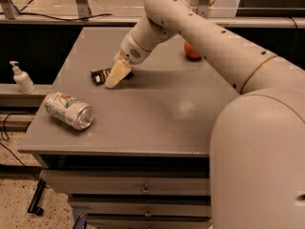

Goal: Pick rxbar chocolate

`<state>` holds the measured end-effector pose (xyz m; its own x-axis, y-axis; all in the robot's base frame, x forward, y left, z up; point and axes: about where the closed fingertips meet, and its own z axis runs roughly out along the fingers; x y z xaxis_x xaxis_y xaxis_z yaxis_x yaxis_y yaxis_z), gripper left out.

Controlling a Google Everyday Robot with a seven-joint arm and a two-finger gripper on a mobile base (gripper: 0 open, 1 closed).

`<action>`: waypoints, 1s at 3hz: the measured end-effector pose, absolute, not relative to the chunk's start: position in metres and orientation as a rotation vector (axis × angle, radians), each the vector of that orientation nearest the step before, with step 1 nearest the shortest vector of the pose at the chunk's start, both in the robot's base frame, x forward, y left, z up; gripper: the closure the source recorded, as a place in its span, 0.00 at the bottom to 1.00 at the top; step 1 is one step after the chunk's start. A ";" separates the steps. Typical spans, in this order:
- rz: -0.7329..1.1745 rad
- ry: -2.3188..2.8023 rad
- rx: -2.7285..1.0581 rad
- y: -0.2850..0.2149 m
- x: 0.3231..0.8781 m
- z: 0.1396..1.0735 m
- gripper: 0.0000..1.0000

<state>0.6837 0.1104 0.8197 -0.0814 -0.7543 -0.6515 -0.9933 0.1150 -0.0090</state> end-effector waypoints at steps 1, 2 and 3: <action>0.611 1.903 -1.680 0.105 0.683 0.819 0.65; 0.611 1.906 -1.677 0.105 0.682 0.821 0.87; 0.611 1.905 -1.676 0.105 0.682 0.825 1.00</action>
Offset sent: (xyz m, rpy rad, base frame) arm -0.0052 -0.0194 0.0026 0.0008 0.0050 -0.0520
